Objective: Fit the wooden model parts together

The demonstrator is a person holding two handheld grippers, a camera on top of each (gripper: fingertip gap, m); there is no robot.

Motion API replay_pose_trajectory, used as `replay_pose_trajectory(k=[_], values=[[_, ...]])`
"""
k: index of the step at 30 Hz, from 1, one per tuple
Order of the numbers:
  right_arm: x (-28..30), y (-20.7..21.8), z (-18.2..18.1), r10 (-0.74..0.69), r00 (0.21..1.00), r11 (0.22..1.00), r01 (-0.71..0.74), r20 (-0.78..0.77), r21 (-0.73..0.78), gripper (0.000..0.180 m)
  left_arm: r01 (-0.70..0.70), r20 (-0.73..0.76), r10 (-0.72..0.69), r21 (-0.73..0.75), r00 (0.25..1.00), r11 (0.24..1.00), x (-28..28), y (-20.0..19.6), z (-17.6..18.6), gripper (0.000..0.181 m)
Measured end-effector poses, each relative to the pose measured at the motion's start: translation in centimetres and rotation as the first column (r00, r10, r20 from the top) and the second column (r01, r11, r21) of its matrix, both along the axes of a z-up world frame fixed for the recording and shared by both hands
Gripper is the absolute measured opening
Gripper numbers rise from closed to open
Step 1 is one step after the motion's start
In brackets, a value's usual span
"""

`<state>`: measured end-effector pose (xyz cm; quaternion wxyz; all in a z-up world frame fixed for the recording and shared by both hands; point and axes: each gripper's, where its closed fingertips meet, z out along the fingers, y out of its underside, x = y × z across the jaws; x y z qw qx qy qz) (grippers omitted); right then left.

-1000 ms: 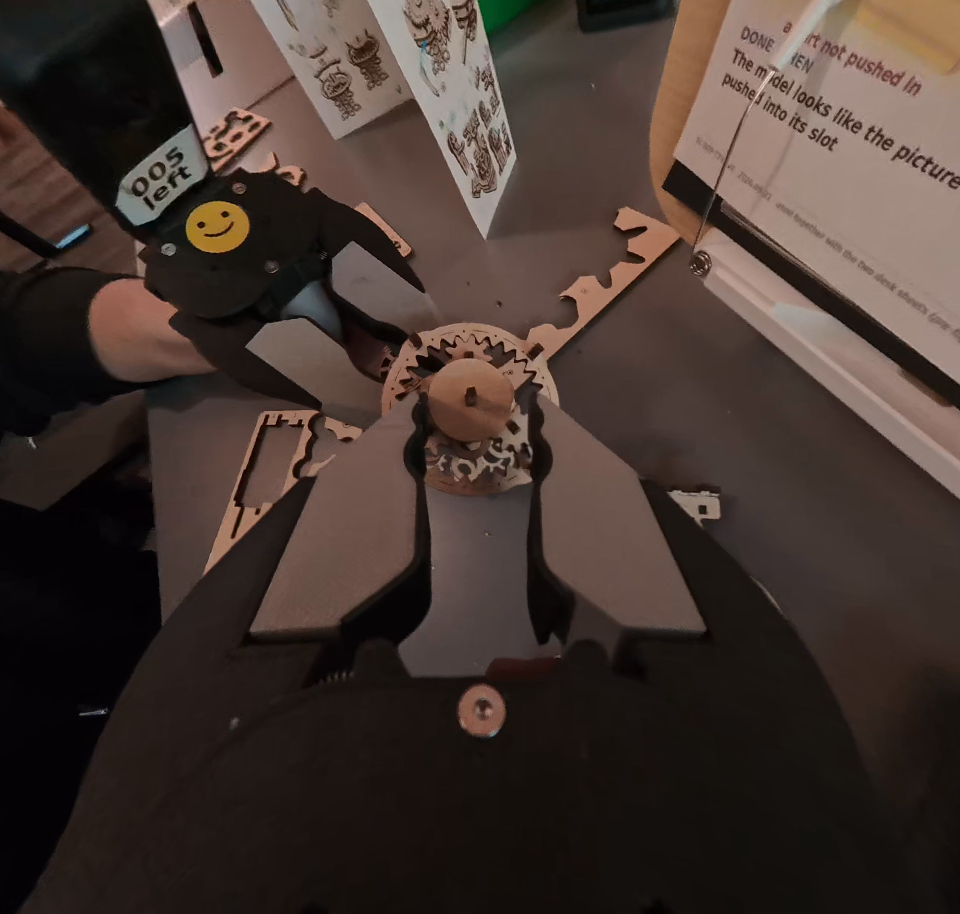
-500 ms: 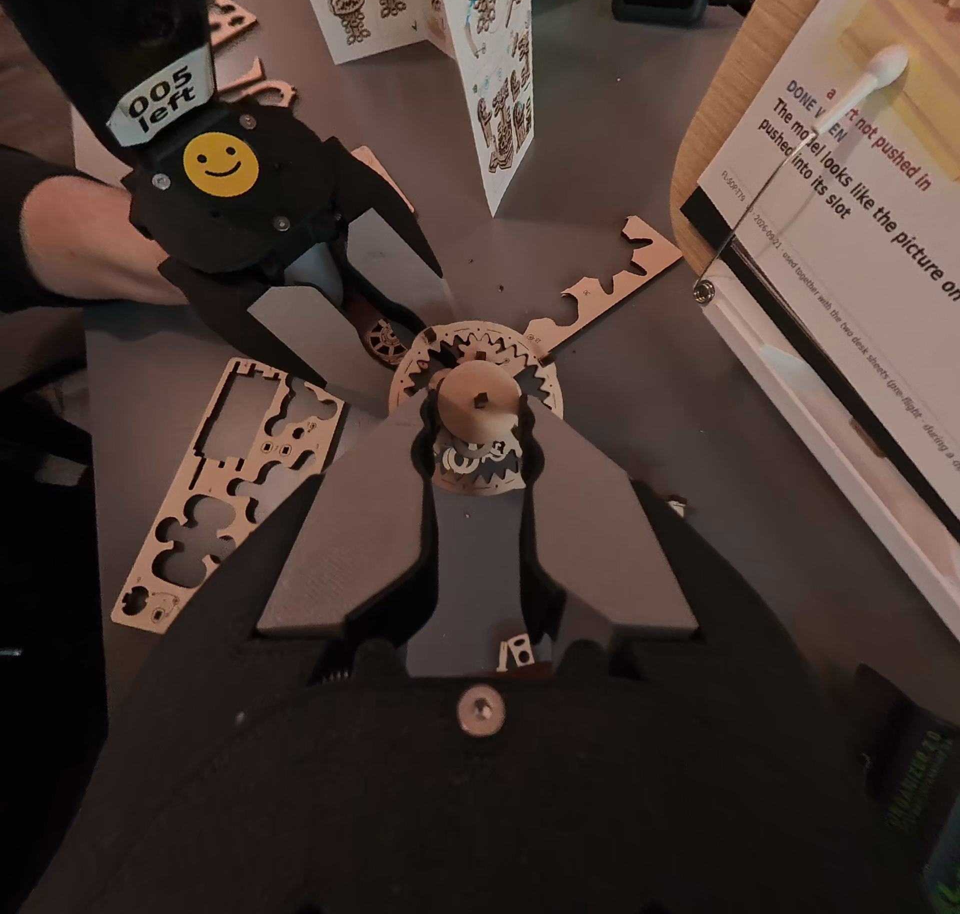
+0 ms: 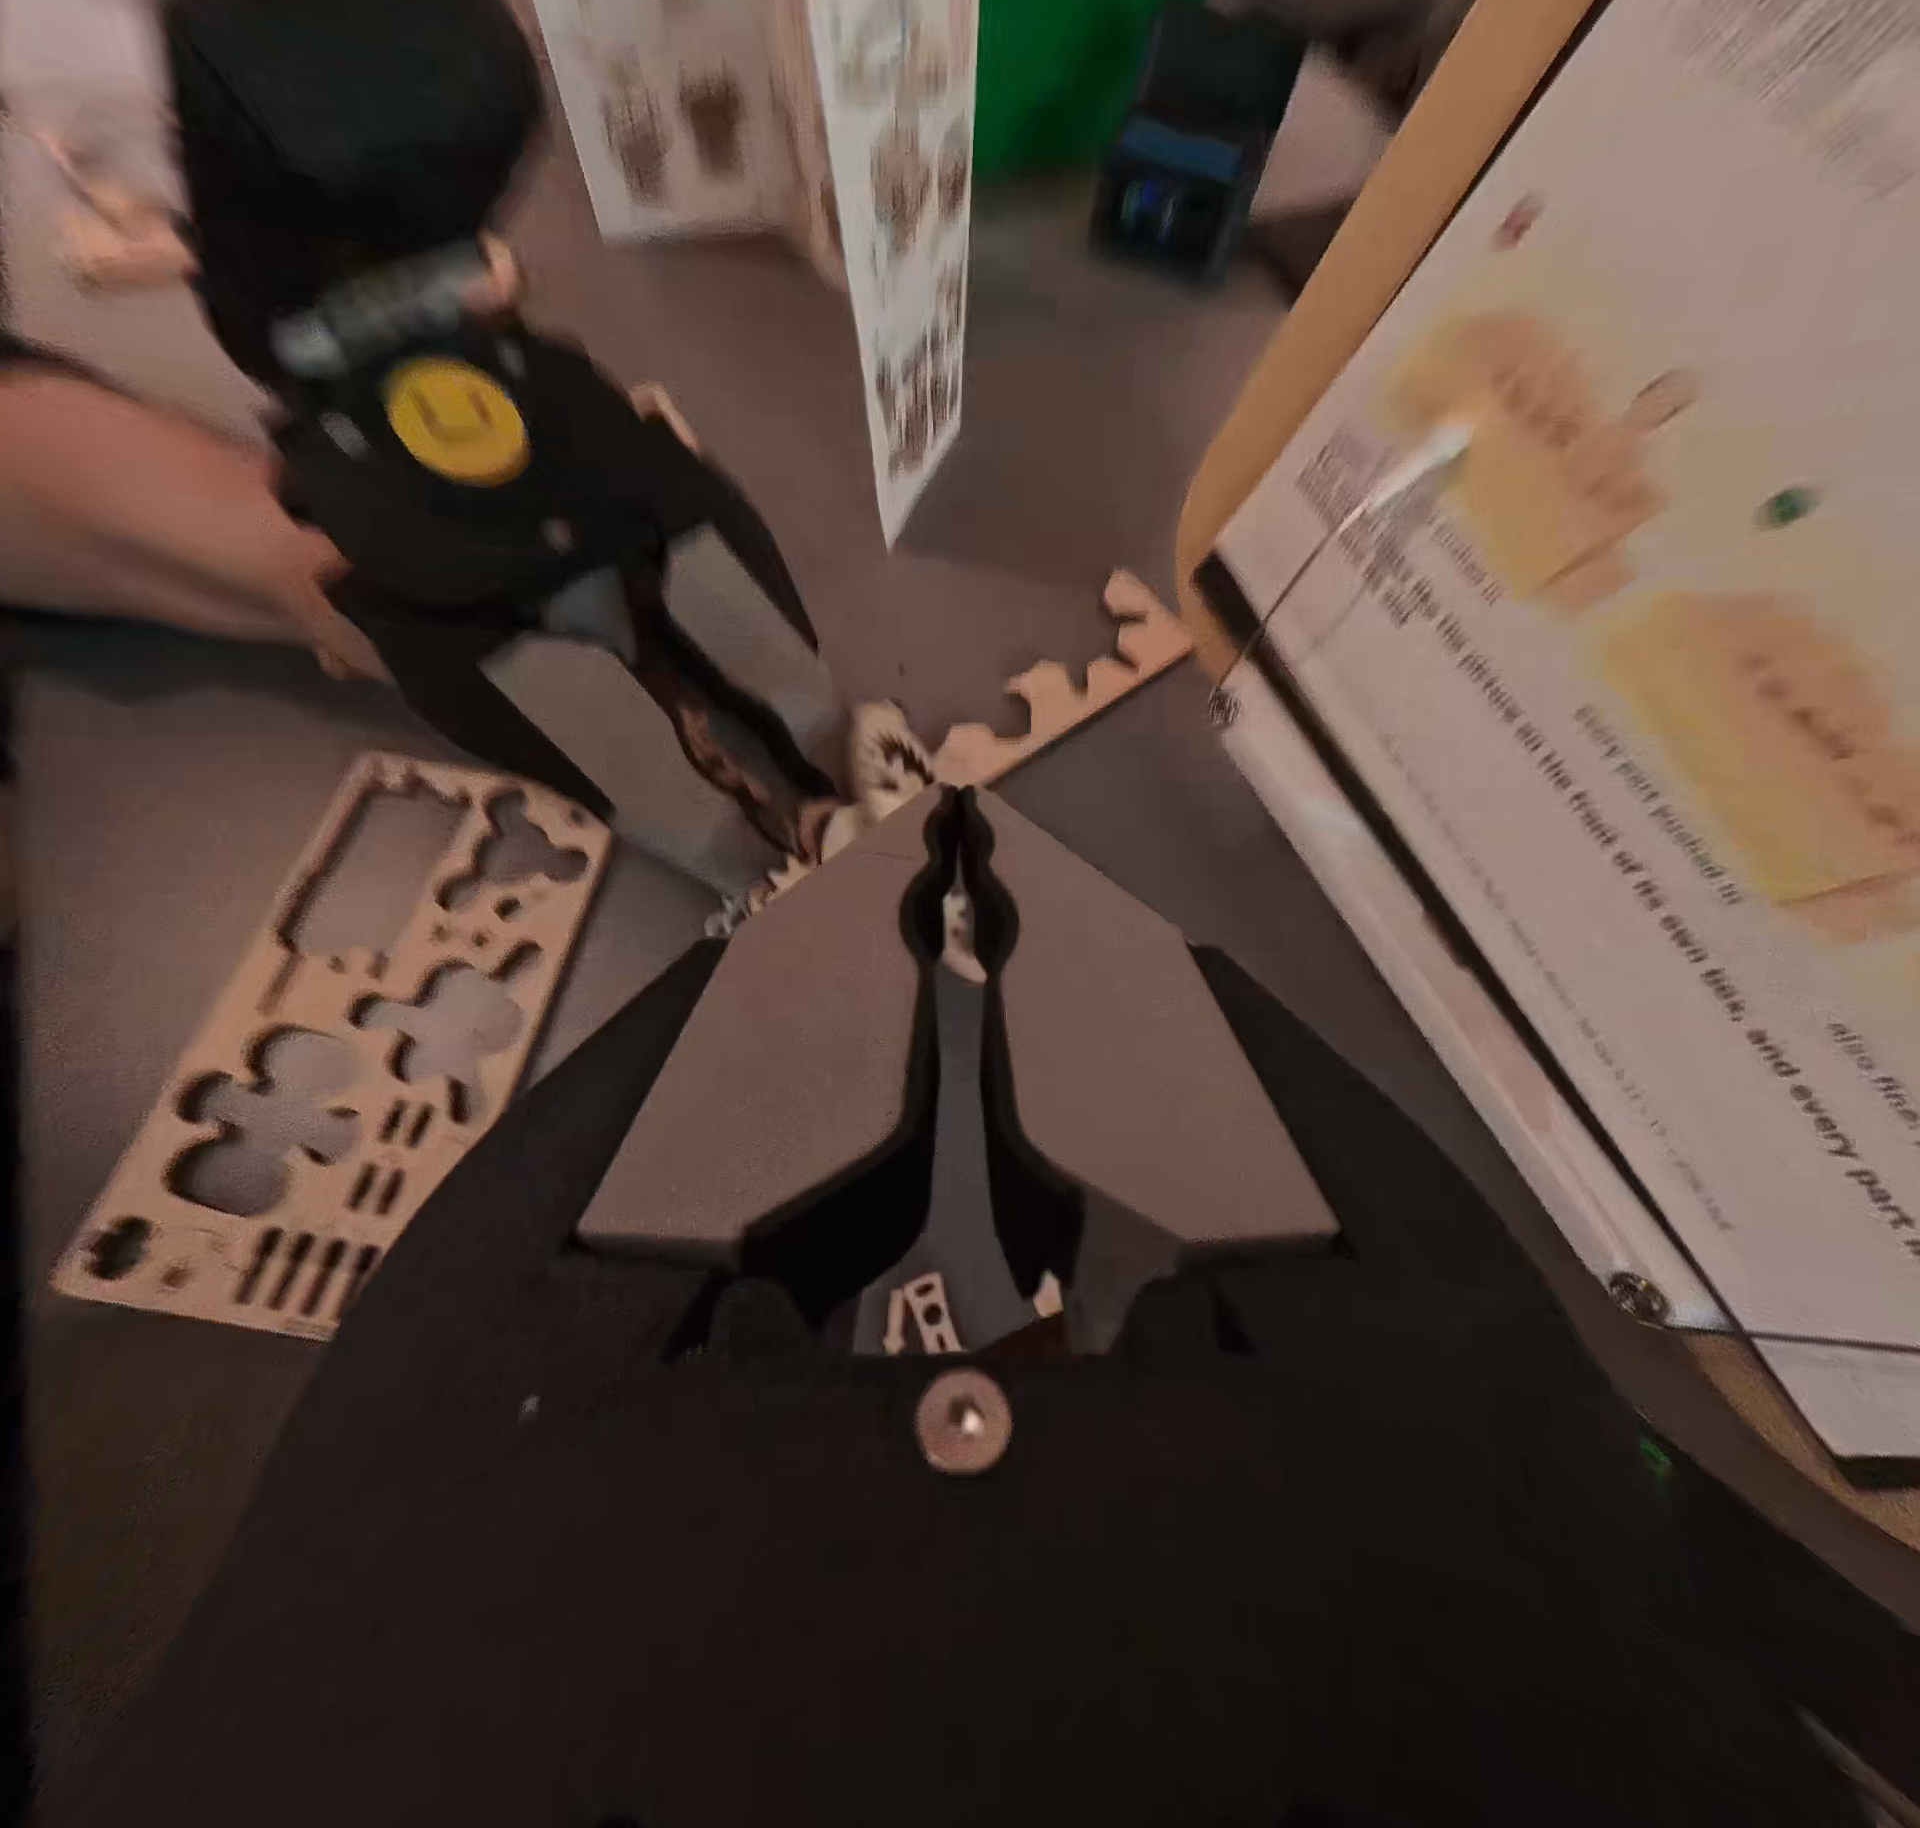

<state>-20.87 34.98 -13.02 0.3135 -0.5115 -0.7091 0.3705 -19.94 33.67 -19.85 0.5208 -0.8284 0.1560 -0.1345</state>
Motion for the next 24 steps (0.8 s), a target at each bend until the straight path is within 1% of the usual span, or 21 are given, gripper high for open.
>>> replay_pose_trajectory(k=[2, 3, 4, 5, 7, 9, 12, 15, 18, 20, 22, 24], values=[[0.8, -0.3, 2.3, 0.018, 0.999, 0.991, -0.025, -0.051, -0.134, 0.0, 0.002, 0.002, -0.002, 0.002, 1.0, 1.0, 0.0, 0.0, 0.0, 0.014], [1.1, 0.0, 2.4, 0.015, 0.999, 0.982, -0.024, -0.048, -0.185, 0.001, 0.002, 0.004, -0.002, 0.003, 1.0, 1.0, 0.0, 0.0, 0.1, 0.014], [1.4, 0.5, 1.7, 0.0, 1.0, 0.976, -0.005, -0.02, -0.22, 0.026, 0.002, 0.005, -0.002, 0.003, 1.0, 1.0, 0.0, 0.0, 0.1, 0.015], [1.6, 0.8, 0.7, -0.007, 1.0, 0.968, 0.012, 0.023, -0.251, 0.031, 0.002, 0.001, -0.002, 0.004, 1.0, 1.0, 0.0, -0.1, 0.1, 0.015], [1.8, 0.3, -0.6, 0.031, 0.998, 0.956, -0.015, 0.051, -0.292, 0.024, 0.016, -0.014, -0.016, 0.02, 1.0, 1.0, 0.3, -0.2, 0.2, 0.015], [1.8, 0.6, -1.4, 0.027, 0.996, 0.967, -0.006, 0.082, -0.253, 0.027, 0.024, -0.031, -0.024, 0.021, 0.999, 0.999, 0.5, -0.4, 0.1, 0.015], [1.9, 0.8, -1.1, 0.04, 0.998, 0.968, -0.026, 0.049, -0.251, 0.026, 0.041, -0.031, -0.04, 0.022, 0.999, 0.999, 0.8, -0.7, 0.1, 0.015], [2.0, 0.0, -1.5, 0.099, 0.994, 0.959, -0.083, 0.042, -0.271, 0.031, 0.061, -0.018, -0.06, 0.032, 0.998, 0.998, 1.0, -1.0, 0.3, 0.015], [1.8, -1.6, -2.0, 0.164, 0.986, 0.959, -0.149, 0.043, -0.241, 0.033, 0.073, -0.02, -0.072, 0.05, 0.997, 0.996, 1.2, -1.2, 0.6, 0.015], [1.8, -2.5, -2.3, 0.189, 0.981, 0.965, -0.175, 0.054, -0.193, 0.031, 0.088, -0.016, -0.087, 0.086, 0.996, 0.992, 1.4, -1.3, 1.1, 0.015], [1.7, -2.8, -1.9, 0.197, 0.98, 0.969, -0.19, 0.027, -0.157, 0.024, 0.111, -0.003, -0.111, 0.106, 0.994, 0.988, 1.7, -1.6, 1.4, 0.015], [1.9, -3.0, -1.8, 0.215, 0.976, 0.971, -0.212, 0.019, -0.115, 0.024, 0.116, 0.006, -0.118, 0.112, 0.993, 0.987, 1.7, -1.7, 1.6, 0.015]])
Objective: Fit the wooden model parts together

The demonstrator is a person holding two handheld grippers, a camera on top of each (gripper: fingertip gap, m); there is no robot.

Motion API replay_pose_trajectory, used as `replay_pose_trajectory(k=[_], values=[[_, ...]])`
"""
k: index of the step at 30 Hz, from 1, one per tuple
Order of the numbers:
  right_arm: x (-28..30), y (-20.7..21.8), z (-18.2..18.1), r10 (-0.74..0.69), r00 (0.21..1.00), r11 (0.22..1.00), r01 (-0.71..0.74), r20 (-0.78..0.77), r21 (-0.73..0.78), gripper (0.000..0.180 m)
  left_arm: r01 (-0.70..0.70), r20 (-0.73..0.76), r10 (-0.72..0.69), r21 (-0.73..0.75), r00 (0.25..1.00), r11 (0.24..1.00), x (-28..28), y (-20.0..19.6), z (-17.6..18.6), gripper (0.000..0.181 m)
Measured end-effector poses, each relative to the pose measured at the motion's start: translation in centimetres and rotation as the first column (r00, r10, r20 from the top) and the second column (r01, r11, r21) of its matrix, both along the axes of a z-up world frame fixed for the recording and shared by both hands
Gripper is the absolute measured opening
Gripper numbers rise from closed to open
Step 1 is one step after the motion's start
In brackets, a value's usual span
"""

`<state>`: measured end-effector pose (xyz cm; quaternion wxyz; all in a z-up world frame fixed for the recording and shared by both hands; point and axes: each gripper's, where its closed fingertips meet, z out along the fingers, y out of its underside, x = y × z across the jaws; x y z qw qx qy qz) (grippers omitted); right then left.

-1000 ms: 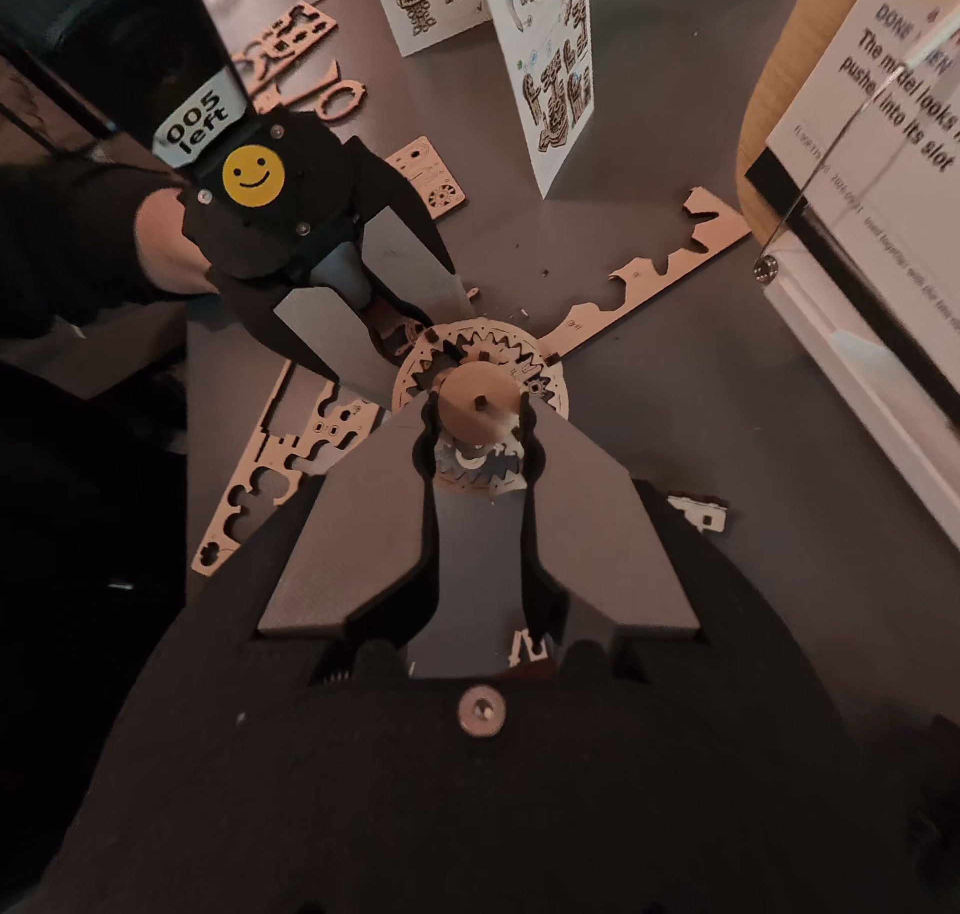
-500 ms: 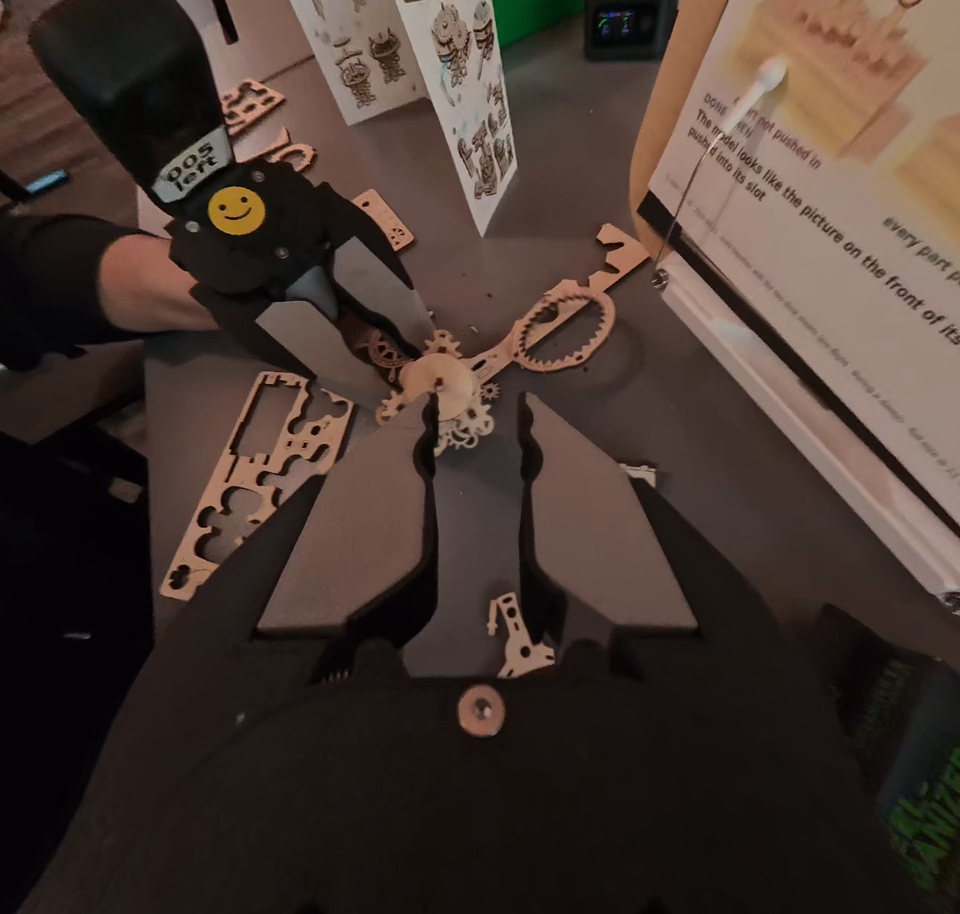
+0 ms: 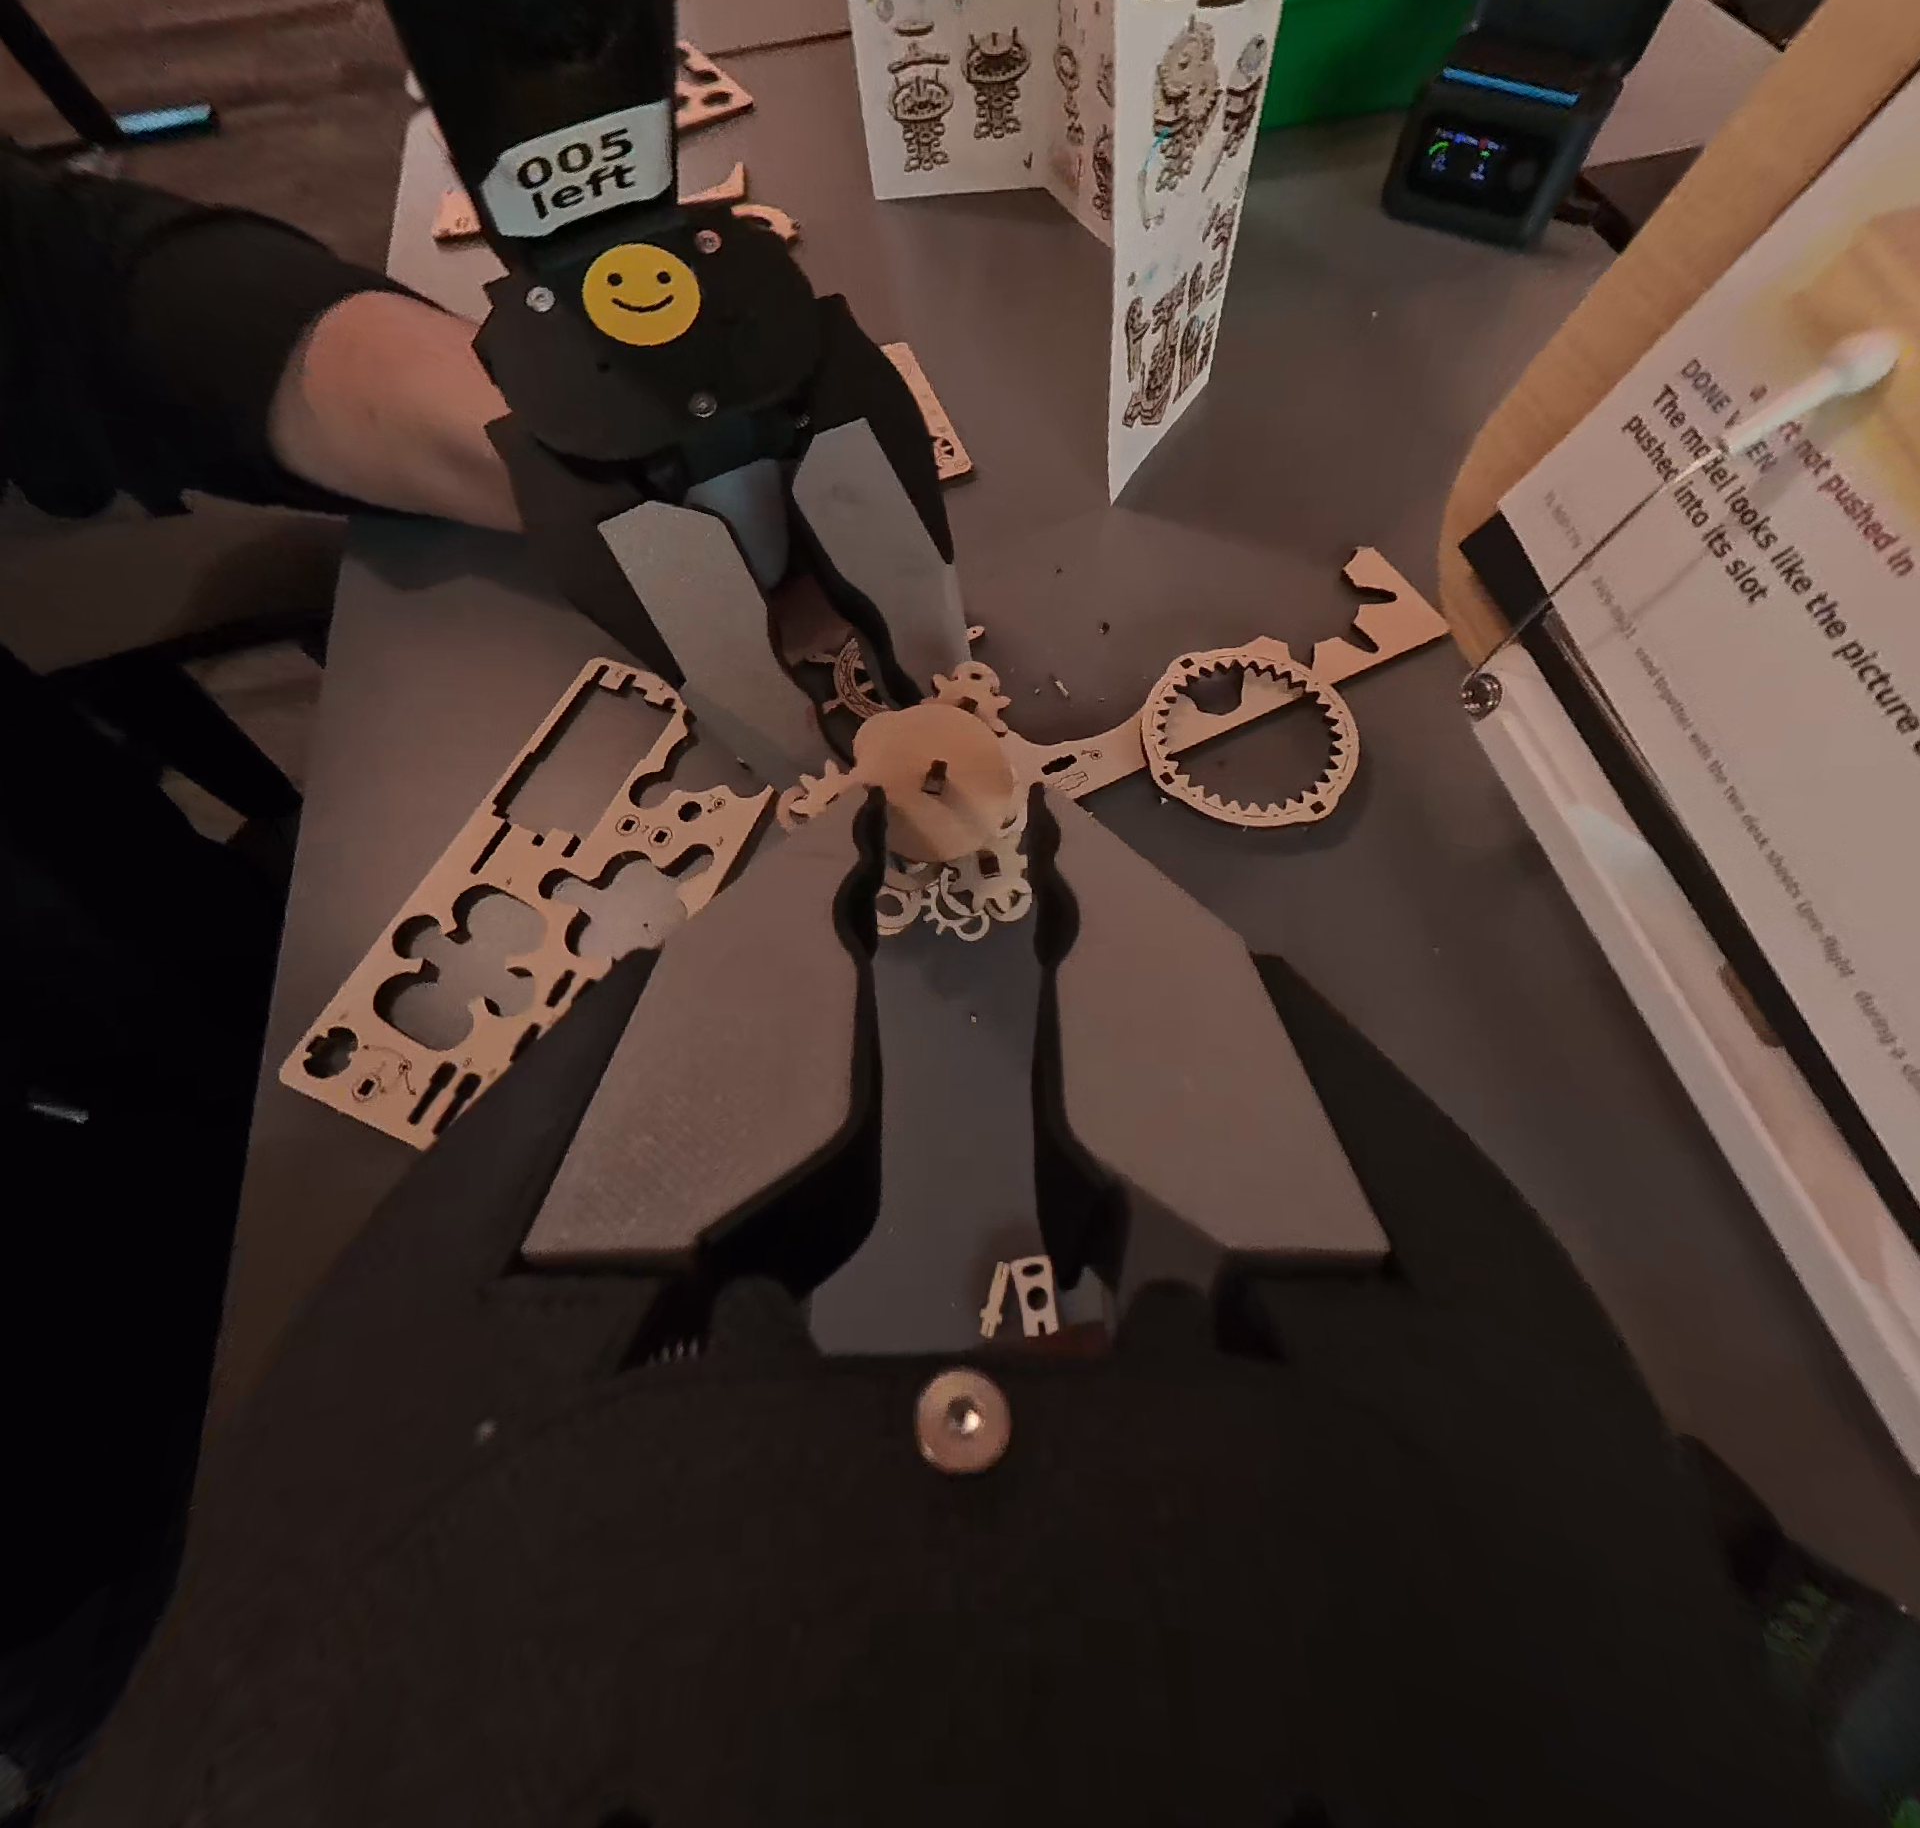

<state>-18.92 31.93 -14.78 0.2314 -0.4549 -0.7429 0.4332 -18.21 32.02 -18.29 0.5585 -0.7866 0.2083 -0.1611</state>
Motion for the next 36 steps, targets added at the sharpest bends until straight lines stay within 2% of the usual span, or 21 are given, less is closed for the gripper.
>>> replay_pose_trajectory(k=[14, 22, 25, 26, 28, 30, 34, 36], values=[[1.7, -1.3, -0.6, 0.184, 0.982, 0.976, -0.179, -0.03, 0.12, 0.032, 0.131, 0.07, -0.128, -0.039, 0.989, 0.991, 1.9, -1.1, 0.0, 0.015], [2.7, -2.2, -0.4, 0.297, 0.953, 0.954, -0.293, -0.062, 0.069, 0.026, 0.193, 0.064, -0.191, -0.028, 0.98, 0.981, 2.9, -1.8, 0.1, 0.015], [2.3, -1.8, -0.4, 0.271, 0.961, 0.96, -0.264, -0.059, 0.095, 0.024, 0.159, 0.079, -0.156, -0.039, 0.985, 0.986, 2.5, -1.4, 0.1, 0.015], [2.4, -1.7, 0.3, 0.269, 0.959, 0.961, -0.261, -0.092, 0.093, 0.0, 0.128, 0.073, -0.123, -0.059, 0.99, 0.99, 2.0, -1.2, -0.2, 0.015], [2.5, 0.0, 4.0, 0.187, 0.95, 0.982, -0.179, -0.25, 0.055, 0.0, 0.118, 0.07, -0.112, -0.084, 0.991, 0.99, 1.6, -1.2, -0.6, 0.015], [3.8, 0.7, 6.5, 0.178, 0.932, 0.982, -0.19, -0.315, -0.01, 0.0, 0.134, 0.083, -0.129, -0.057, 0.988, 0.989, 1.8, -1.4, -0.1, 0.014], [3.0, 2.6, 4.9, 0.032, 0.974, 0.997, -0.046, -0.225, -0.056, 0.0, 0.101, 0.09, -0.095, -0.067, 0.991, 0.993, 1.5, -1.0, -0.2, 0.015], [1.9, 2.7, 3.7, -0.038, 0.991, 0.998, 0.03, -0.128, -0.063, 0.023, 0.053, 0.087, -0.047, -0.064, 0.995, 0.997, 0.9, -0.6, -0.2, 0.015]])
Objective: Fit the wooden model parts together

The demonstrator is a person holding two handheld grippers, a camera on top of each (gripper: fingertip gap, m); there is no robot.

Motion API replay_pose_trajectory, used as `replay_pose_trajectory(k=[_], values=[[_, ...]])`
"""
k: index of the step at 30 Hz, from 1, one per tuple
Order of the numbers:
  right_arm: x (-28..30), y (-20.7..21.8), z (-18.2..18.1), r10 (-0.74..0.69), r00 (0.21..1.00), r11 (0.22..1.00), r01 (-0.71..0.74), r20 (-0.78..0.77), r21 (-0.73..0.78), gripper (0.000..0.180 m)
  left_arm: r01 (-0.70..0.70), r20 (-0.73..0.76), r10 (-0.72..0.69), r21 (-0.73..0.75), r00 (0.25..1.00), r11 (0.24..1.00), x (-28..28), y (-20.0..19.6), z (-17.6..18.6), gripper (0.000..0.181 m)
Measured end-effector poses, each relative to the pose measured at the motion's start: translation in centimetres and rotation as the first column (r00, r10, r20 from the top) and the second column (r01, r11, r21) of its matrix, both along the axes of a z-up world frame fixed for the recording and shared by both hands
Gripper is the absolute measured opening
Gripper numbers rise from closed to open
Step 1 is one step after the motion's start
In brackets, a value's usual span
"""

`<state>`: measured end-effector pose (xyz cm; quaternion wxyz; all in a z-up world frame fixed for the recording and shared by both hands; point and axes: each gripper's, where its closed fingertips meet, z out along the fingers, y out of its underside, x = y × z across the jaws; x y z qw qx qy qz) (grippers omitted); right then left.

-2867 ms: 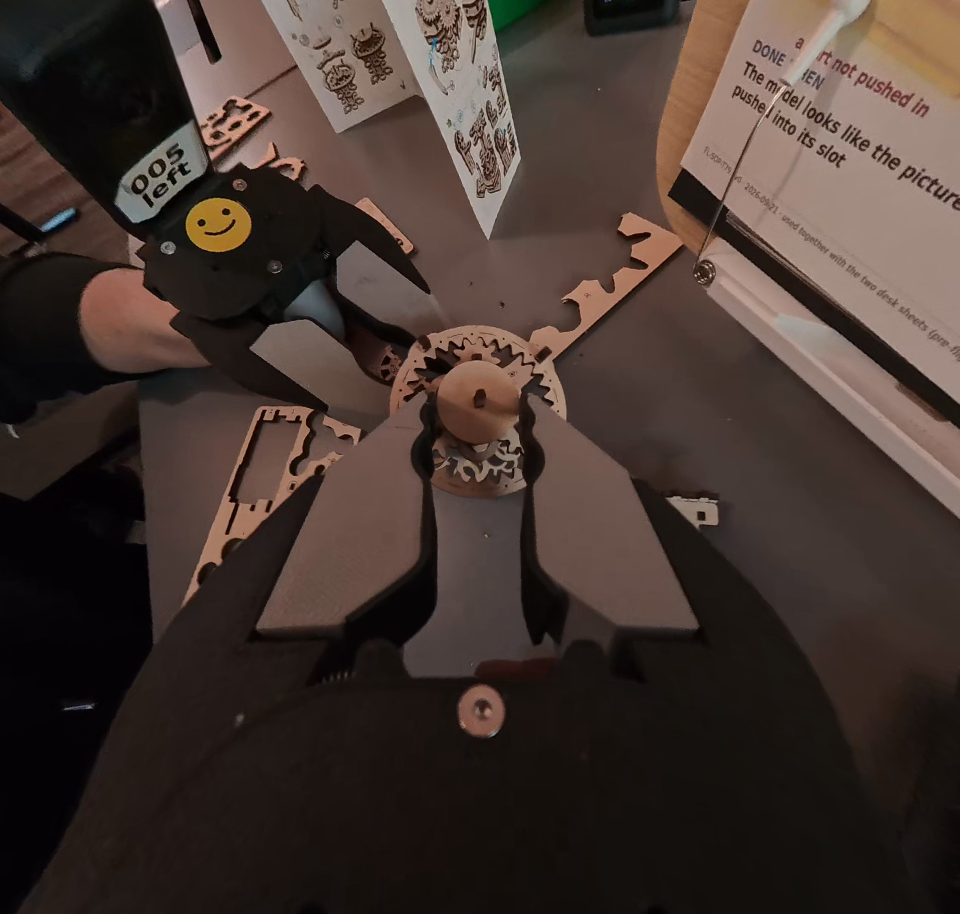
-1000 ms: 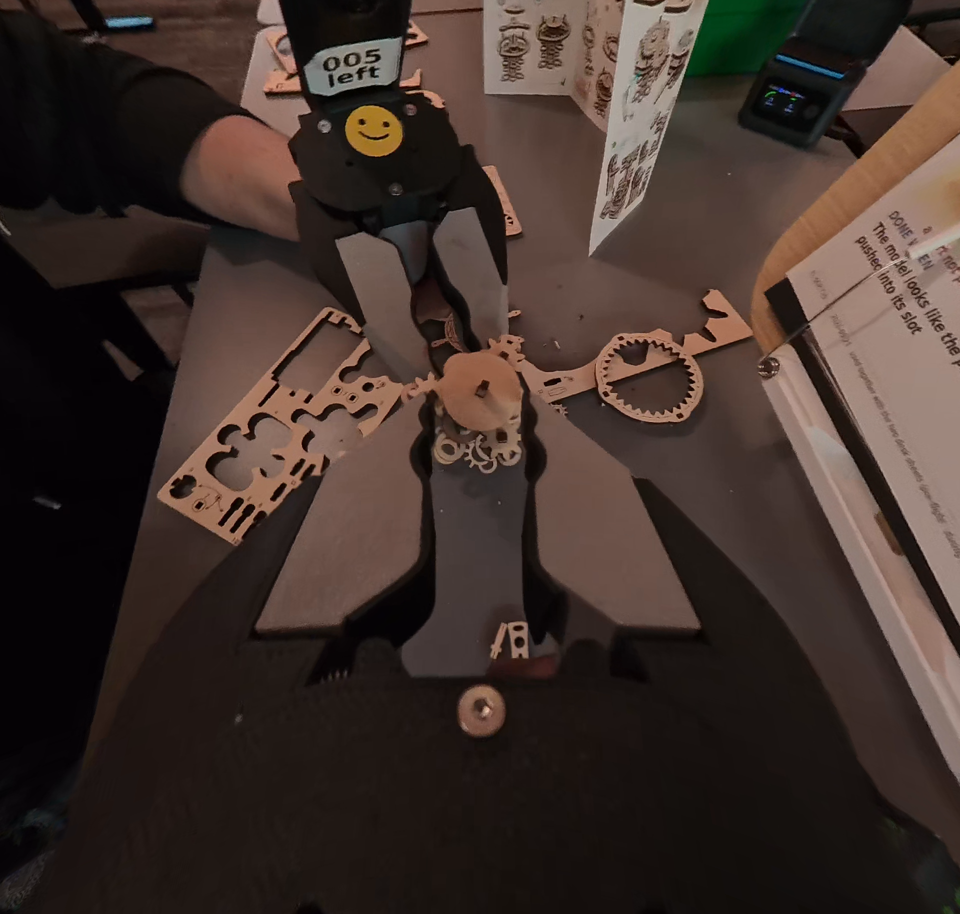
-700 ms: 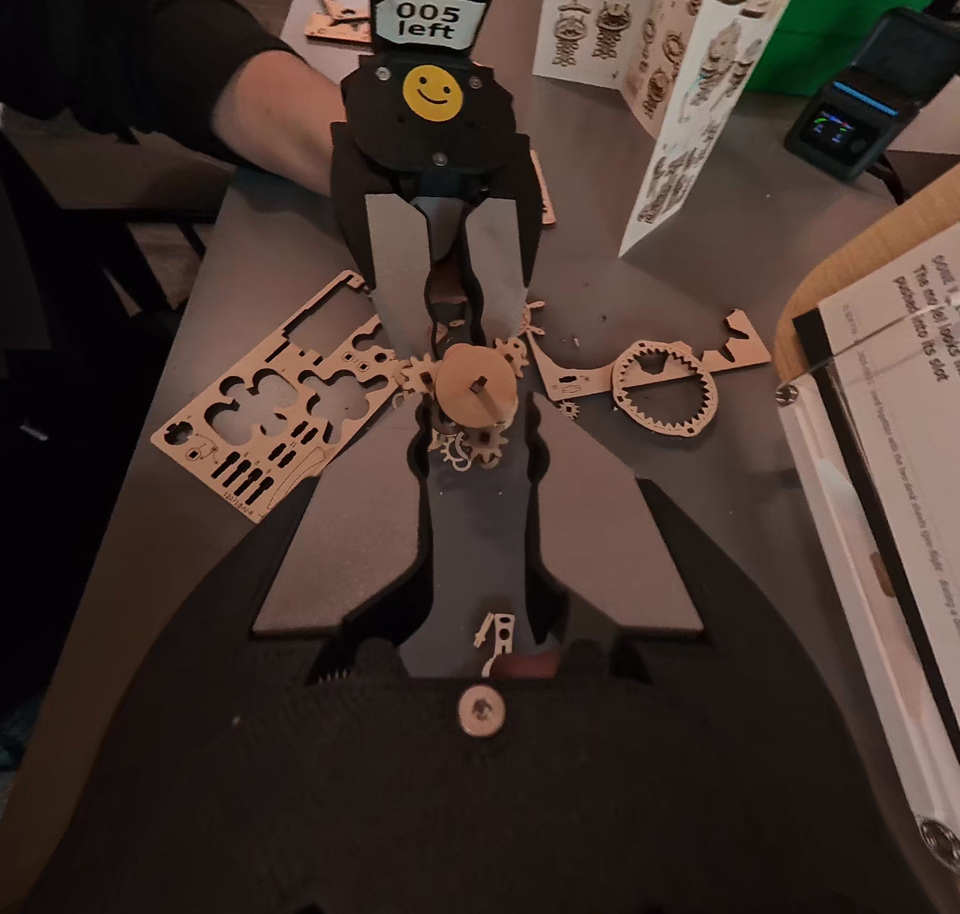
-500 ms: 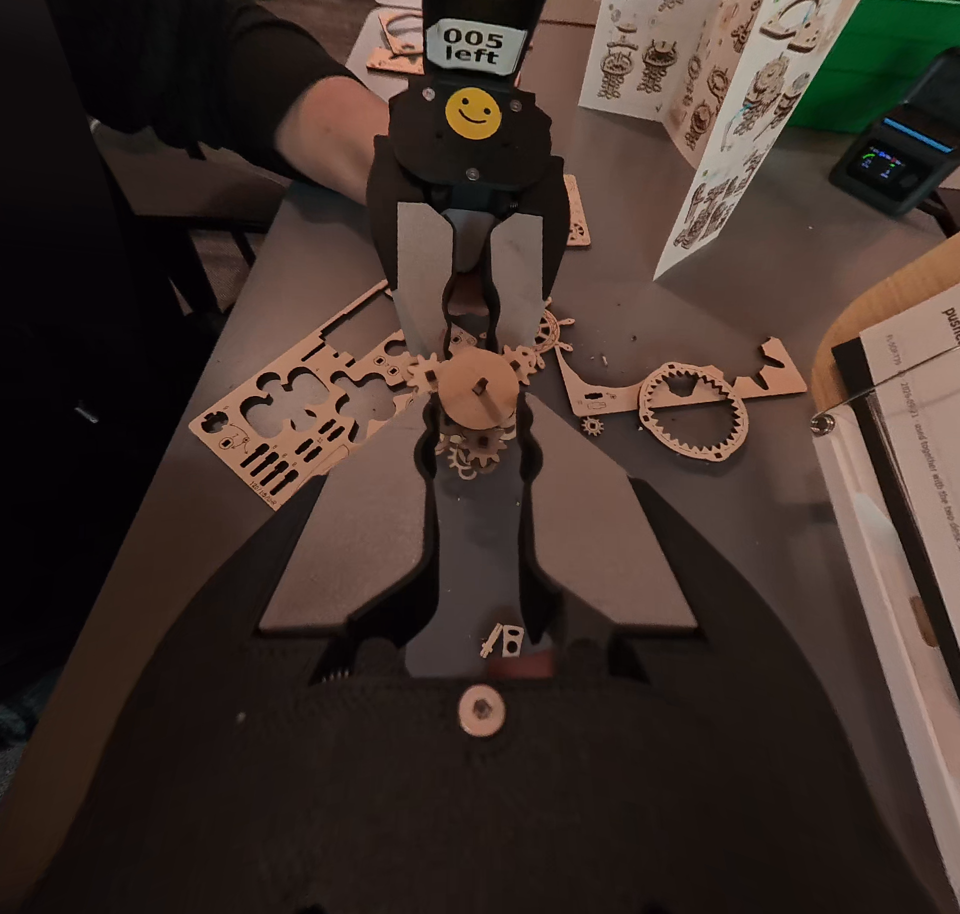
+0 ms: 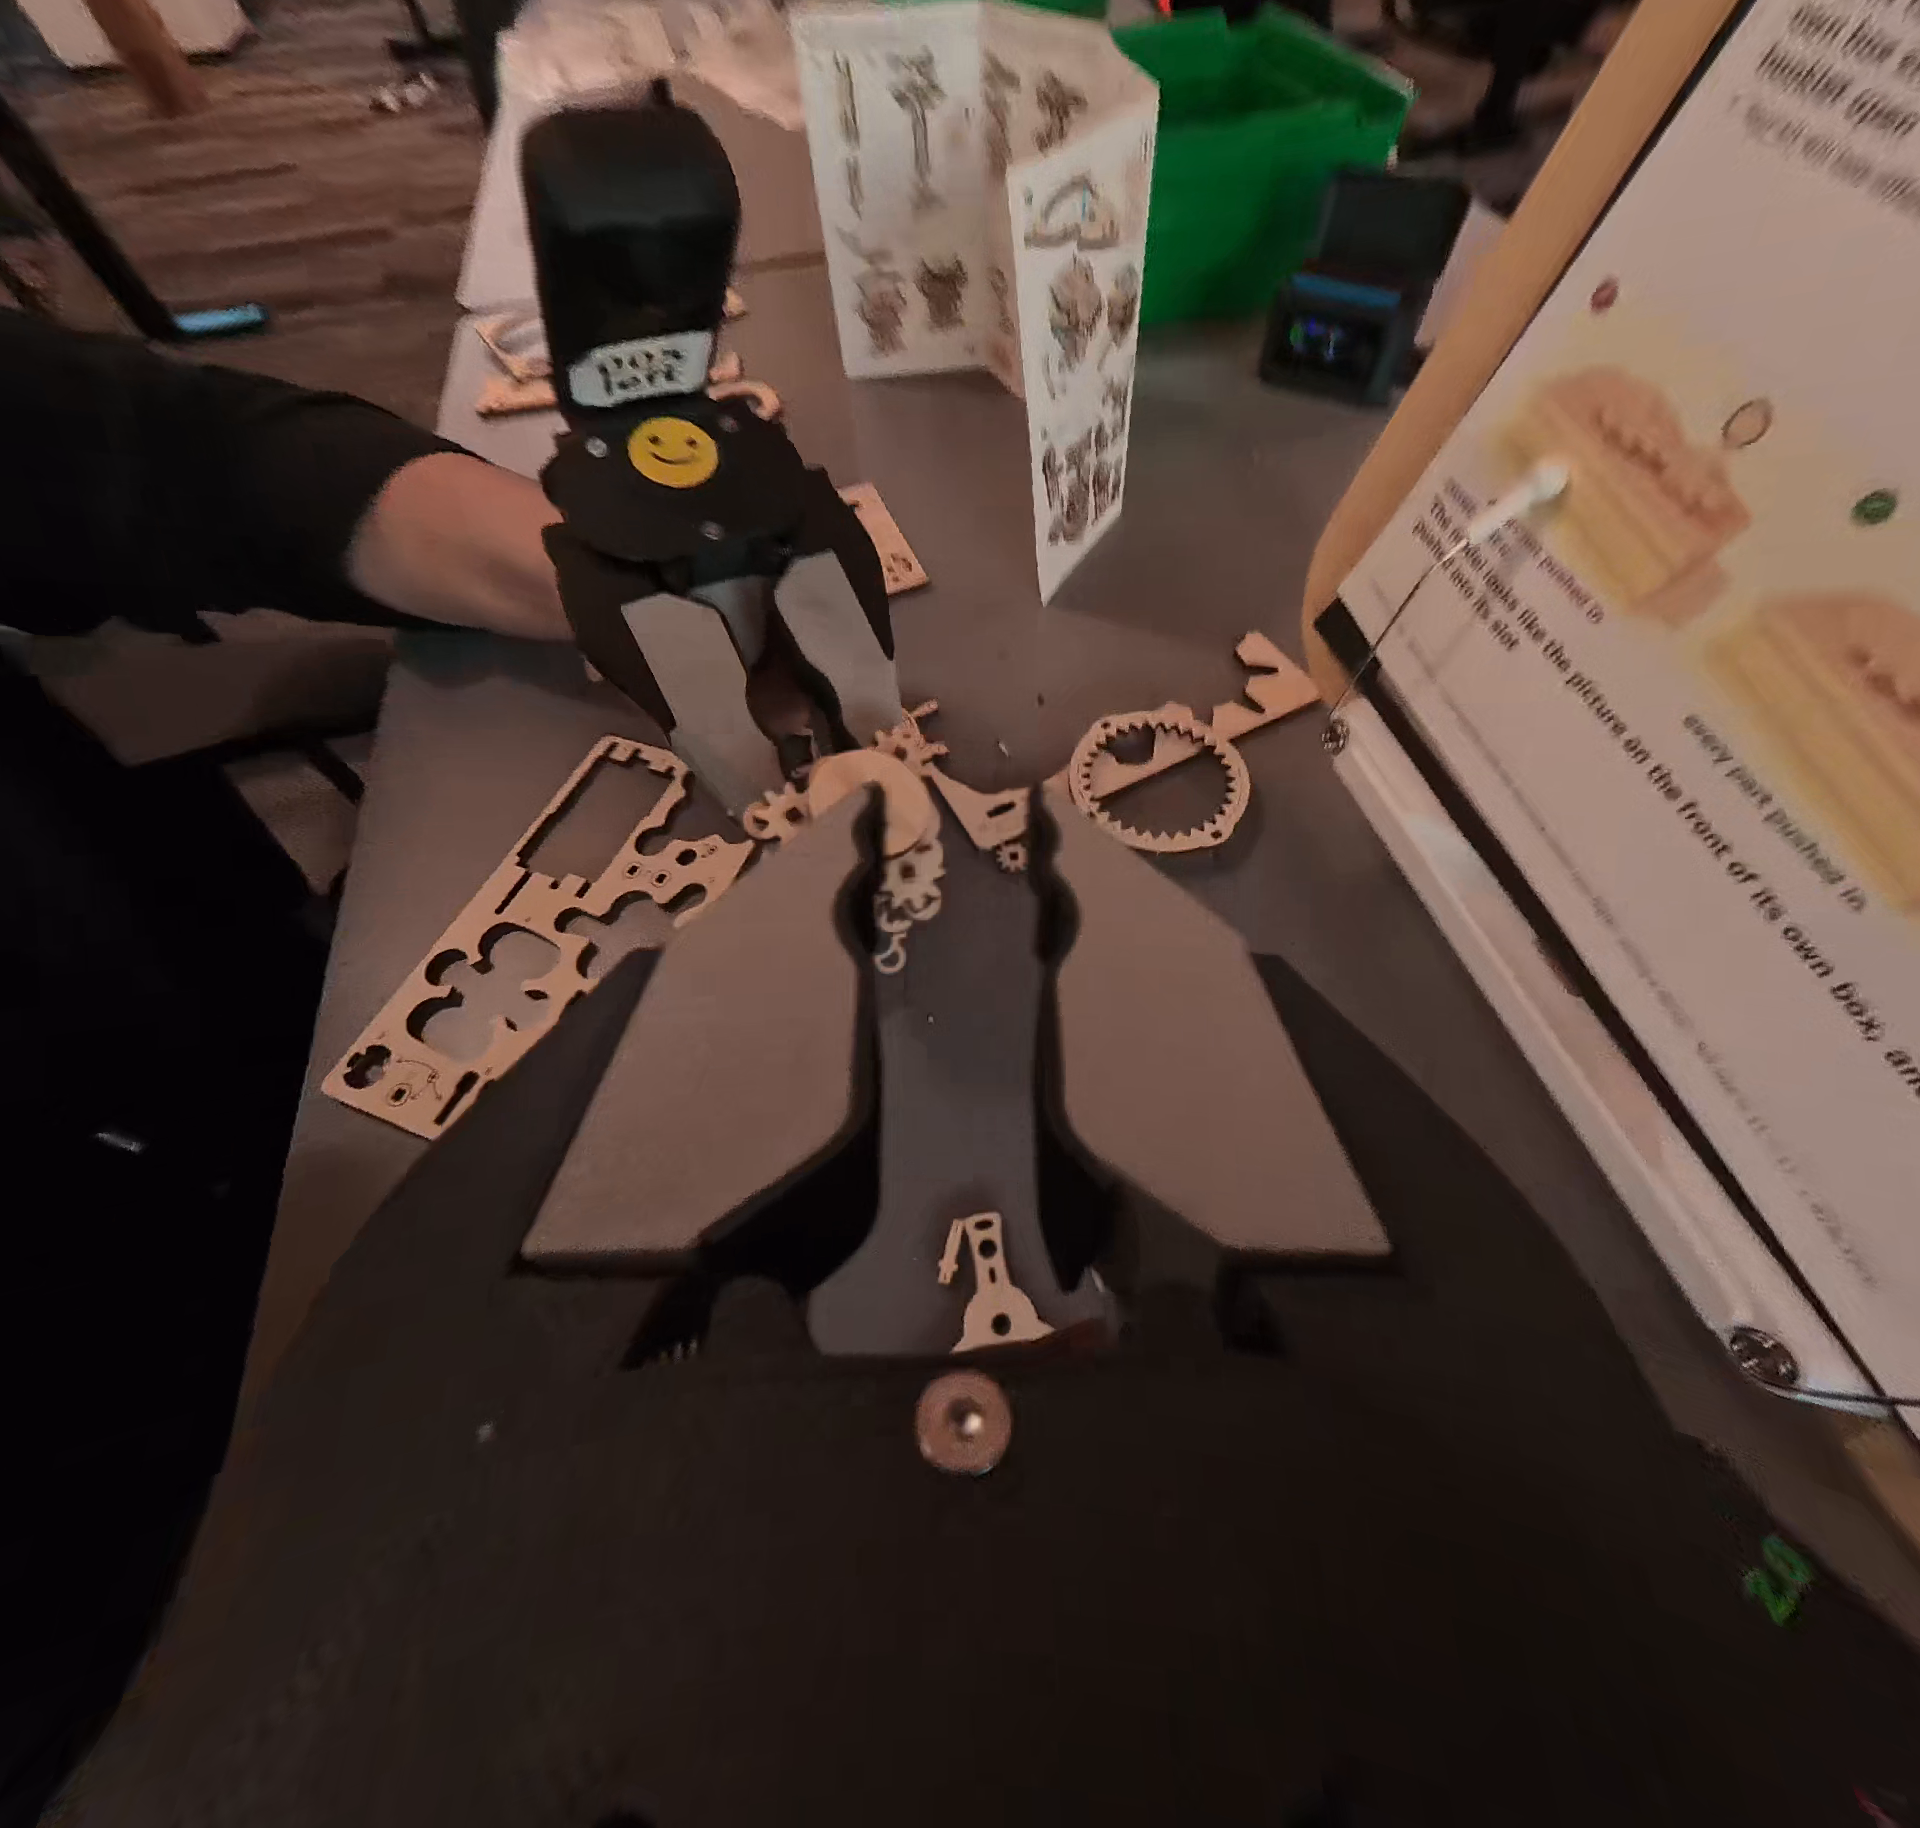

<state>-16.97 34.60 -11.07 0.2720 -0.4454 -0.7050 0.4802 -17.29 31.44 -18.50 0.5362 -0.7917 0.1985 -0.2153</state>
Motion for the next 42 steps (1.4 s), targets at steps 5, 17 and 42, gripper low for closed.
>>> replay_pose_trajectory(k=[5, 17, 42], values=[[-0.5, -0.8, -2.4, -0.035, 0.999, 0.894, 0.038, -0.016, 0.446, 0.018, 0.042, 0.129, -0.035, -0.047, 0.991, 0.998, 0.4, -0.3, 0.4, 0.015], [-1.4, -2.9, -2.4, 0.065, 0.983, 0.679, 0.085, -0.174, 0.729, 0.011, 0.091, 0.321, -0.059, -0.088, 0.945, 0.992, 0.2, -0.6, 1.5, 0.015], [-3.7, -2.1, -2.6, -0.058, 0.958, 0.79, 0.216, -0.281, 0.575, 0.0, 0.0, 0.425, 0.052, -0.122, 0.904, 0.993, -1.6, 0.2, 2.1, 0.015]])
